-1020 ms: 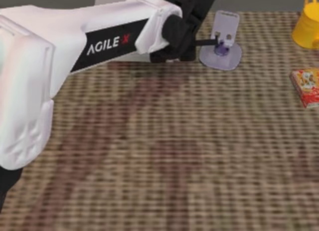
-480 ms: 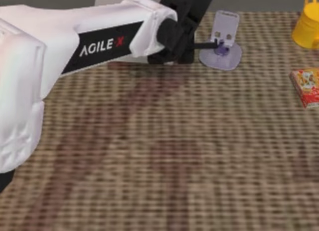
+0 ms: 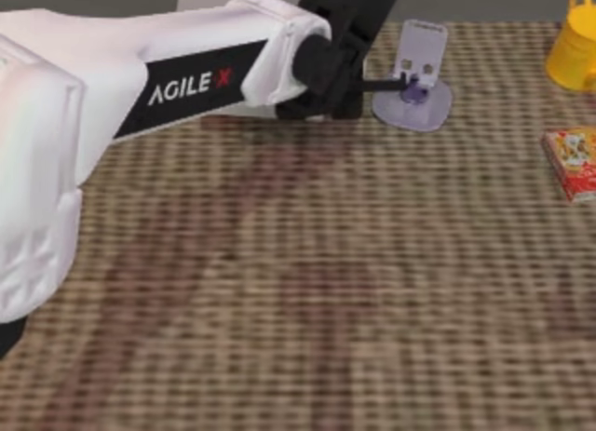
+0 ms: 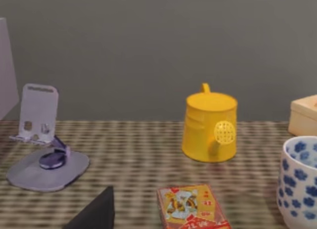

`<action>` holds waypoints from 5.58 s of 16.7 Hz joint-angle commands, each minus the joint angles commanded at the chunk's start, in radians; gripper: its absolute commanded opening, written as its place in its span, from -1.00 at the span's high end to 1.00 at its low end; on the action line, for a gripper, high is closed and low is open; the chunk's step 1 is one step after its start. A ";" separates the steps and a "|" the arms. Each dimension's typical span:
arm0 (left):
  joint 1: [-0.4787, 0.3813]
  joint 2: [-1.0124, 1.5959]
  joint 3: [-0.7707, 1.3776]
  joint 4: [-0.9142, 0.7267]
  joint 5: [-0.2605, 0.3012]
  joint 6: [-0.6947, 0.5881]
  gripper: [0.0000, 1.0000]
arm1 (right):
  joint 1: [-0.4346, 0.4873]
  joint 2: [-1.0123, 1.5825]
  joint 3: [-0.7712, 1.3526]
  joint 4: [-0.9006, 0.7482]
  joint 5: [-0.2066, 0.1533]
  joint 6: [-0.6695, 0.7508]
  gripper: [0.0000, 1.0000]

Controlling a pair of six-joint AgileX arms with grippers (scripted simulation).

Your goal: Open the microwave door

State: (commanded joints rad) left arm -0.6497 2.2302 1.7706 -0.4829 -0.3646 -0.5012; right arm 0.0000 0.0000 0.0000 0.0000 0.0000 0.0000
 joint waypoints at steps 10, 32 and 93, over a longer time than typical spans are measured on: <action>0.000 0.000 0.000 0.000 0.000 0.000 1.00 | 0.000 0.000 0.000 0.000 0.000 0.000 -1.00; 0.005 -0.041 -0.069 0.044 0.031 0.045 1.00 | 0.000 0.000 0.000 0.000 0.000 0.000 -1.00; 0.015 -0.101 -0.170 0.106 0.082 0.117 1.00 | 0.000 0.000 0.000 0.000 0.000 0.000 -1.00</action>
State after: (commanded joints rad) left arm -0.6348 2.1287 1.6004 -0.3770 -0.2824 -0.3844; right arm 0.0000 0.0000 0.0000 0.0000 0.0000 0.0000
